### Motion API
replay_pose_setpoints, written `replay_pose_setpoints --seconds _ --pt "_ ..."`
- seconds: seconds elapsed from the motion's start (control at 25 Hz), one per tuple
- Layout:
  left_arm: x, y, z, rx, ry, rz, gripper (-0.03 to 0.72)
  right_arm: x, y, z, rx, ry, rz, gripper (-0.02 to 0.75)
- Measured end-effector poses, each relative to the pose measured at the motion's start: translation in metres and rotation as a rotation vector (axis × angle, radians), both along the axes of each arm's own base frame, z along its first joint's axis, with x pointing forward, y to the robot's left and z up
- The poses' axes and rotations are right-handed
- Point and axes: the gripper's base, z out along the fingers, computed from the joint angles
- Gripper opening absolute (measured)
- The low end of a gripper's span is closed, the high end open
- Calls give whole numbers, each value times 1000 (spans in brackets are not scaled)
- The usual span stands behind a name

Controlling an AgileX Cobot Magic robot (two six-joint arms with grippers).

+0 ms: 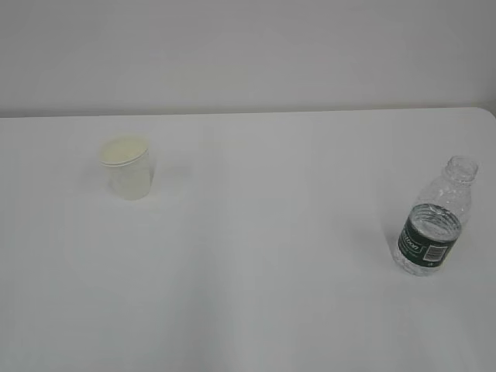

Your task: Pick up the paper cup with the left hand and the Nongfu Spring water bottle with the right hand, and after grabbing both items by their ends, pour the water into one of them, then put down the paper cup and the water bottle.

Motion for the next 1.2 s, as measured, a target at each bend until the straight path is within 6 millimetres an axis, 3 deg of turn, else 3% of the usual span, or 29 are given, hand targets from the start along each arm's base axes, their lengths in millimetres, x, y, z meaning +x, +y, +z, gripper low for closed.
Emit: replay_pose_setpoints --seconds 1.2 --pt "0 0 0 -1 0 1 441 0 0 0 0 0 -2 573"
